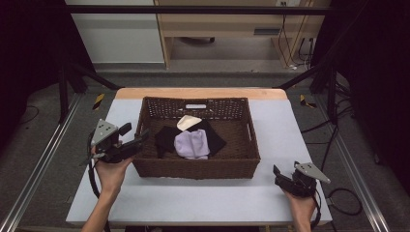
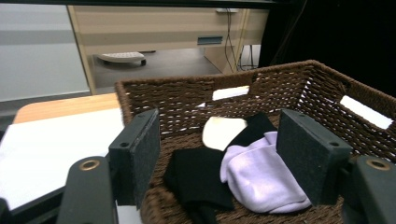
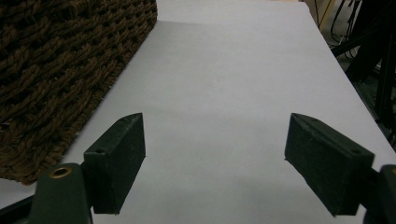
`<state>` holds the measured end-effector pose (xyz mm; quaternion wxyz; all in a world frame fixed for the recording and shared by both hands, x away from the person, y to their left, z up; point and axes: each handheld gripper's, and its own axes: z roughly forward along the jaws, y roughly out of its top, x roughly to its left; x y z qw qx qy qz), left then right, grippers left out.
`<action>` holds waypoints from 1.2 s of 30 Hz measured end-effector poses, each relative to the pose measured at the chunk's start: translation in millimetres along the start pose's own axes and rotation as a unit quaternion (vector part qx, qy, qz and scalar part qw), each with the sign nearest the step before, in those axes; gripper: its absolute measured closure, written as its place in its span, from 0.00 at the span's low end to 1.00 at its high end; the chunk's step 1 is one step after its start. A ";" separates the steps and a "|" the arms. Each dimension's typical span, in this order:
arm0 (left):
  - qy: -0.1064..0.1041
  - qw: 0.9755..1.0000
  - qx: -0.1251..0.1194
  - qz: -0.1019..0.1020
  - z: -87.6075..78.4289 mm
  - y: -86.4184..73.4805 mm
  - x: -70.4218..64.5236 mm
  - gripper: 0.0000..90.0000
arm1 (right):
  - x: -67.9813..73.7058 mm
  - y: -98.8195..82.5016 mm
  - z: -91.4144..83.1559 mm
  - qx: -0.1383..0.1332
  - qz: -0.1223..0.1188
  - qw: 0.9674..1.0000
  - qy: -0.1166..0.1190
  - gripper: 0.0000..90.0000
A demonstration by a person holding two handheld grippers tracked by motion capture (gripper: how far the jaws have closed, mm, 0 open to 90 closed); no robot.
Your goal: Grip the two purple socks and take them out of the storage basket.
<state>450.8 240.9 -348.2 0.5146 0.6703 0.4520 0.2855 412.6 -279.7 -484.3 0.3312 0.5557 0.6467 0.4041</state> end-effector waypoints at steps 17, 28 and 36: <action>-0.018 0.999 0.008 0.031 46.4 23.8 -33.5 0.35 | 0.0 -0.1 0.0 -0.001 -0.001 1.000 0.001 0.23; -0.026 0.998 0.028 0.051 84.6 28.0 -52.3 0.36 | 0.1 -0.1 0.0 -0.001 -0.002 1.000 0.001 0.23; -0.022 0.997 0.046 0.054 106.5 22.4 -58.0 0.36 | 0.0 -0.1 0.1 -0.001 -0.002 1.000 0.001 0.23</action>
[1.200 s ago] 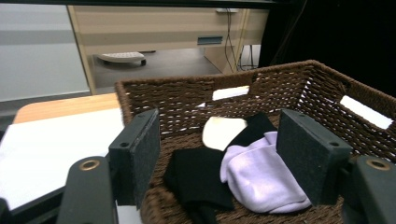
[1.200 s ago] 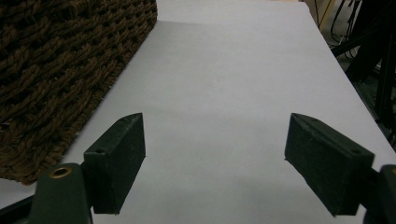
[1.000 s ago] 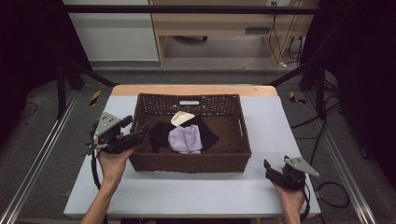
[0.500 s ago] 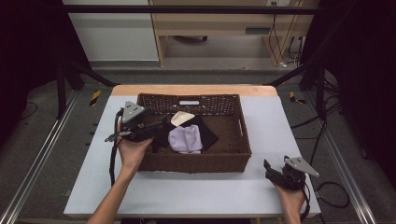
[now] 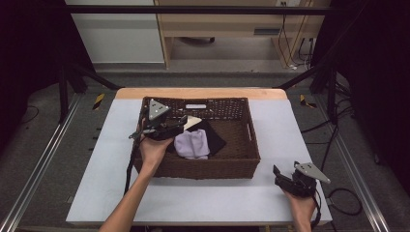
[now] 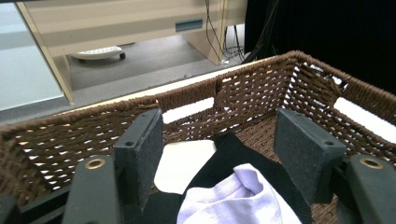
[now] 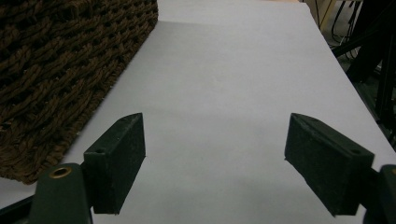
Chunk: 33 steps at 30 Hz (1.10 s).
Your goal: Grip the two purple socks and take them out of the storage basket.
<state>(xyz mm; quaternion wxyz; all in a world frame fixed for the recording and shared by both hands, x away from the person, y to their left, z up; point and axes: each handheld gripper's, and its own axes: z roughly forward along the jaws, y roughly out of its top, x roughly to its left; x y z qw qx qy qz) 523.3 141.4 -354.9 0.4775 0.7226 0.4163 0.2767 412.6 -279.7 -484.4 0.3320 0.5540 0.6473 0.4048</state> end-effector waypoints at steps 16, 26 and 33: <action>-0.014 0.997 0.070 0.018 36.5 -12.5 -12.1 0.37 | 0.0 0.1 0.1 0.002 0.001 1.000 0.001 0.23; -0.009 0.985 0.147 0.094 51.1 -19.7 -28.6 0.42 | 0.3 0.2 0.5 0.004 -0.001 1.000 0.001 0.23; -0.002 0.973 0.195 0.124 62.1 -23.1 -37.4 0.47 | 0.4 0.2 0.5 0.003 -0.001 1.000 0.001 0.23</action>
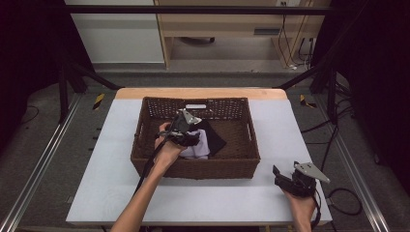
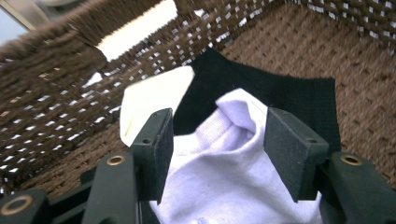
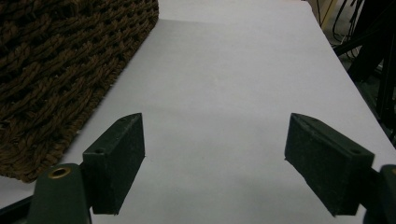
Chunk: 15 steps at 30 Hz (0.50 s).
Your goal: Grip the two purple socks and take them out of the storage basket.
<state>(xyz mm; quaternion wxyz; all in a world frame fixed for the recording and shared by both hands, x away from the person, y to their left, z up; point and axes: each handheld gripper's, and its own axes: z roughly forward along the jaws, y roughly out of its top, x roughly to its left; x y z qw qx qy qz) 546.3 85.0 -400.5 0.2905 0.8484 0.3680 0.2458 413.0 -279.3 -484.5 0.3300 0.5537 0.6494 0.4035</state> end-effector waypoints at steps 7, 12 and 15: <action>-0.012 0.998 0.052 0.014 9.2 1.7 -2.9 0.56 | 0.0 0.0 0.0 0.000 0.000 1.000 0.001 0.22; -0.033 0.997 0.065 0.006 11.1 1.6 -1.2 0.77 | 0.0 -0.1 0.0 0.000 -0.002 1.000 0.001 0.22; -0.036 0.997 0.061 -0.004 9.9 1.2 0.7 0.91 | 0.1 -0.1 -0.2 -0.001 -0.002 1.000 0.001 0.22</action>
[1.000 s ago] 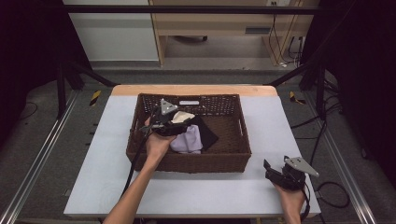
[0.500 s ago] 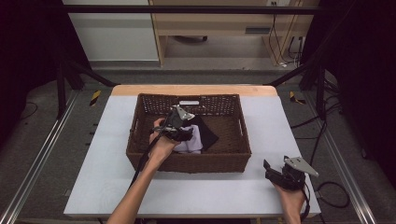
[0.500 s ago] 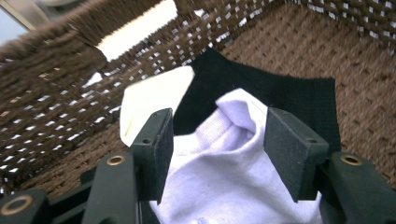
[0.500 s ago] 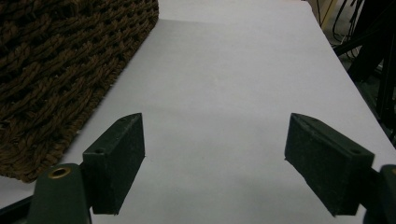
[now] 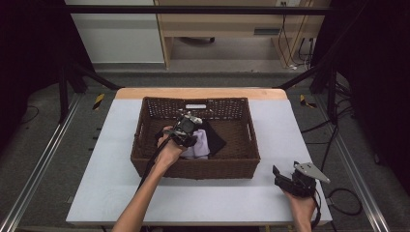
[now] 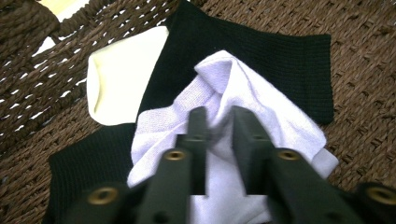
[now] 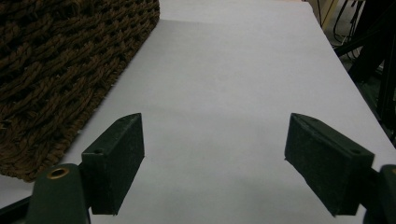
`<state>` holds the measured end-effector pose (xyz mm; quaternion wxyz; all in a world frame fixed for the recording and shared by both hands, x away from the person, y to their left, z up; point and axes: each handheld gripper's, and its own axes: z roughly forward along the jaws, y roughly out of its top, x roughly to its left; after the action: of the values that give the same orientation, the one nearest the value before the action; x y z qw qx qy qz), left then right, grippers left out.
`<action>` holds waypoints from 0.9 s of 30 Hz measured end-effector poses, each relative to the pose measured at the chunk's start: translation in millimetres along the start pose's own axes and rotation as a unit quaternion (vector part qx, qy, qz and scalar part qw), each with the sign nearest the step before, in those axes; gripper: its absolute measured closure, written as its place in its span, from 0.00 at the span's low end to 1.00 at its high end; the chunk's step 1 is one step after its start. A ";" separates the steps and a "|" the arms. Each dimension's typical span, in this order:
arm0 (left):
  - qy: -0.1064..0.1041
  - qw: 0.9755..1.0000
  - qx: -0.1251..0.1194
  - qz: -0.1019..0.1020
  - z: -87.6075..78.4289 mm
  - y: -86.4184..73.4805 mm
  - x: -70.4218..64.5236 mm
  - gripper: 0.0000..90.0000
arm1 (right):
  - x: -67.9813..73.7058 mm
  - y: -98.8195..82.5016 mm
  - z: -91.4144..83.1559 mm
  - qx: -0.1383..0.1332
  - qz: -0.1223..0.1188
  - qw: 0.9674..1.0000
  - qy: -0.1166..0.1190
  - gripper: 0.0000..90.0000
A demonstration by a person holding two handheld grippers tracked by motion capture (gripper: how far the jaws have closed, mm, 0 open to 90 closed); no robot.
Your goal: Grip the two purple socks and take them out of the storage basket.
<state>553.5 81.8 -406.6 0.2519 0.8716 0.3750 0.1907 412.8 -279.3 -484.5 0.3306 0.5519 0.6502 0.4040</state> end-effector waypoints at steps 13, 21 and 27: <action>-0.019 0.996 -0.084 -0.029 -17.3 -4.6 8.5 0.96 | -0.7 0.0 0.1 0.000 0.004 1.000 0.000 0.23; -0.014 0.985 -0.163 -0.051 -32.4 -7.7 14.4 0.96 | -0.4 0.1 -0.2 -0.001 0.003 1.000 0.000 0.25; -0.004 0.978 -0.195 -0.068 -40.8 -7.4 18.7 0.96 | 0.0 -0.2 -0.5 -0.003 -0.002 1.000 0.000 0.31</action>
<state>540.2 112.4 -375.5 0.4311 0.7787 0.3878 0.2395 412.3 -279.4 -484.4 0.3334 0.5491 0.6502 0.4056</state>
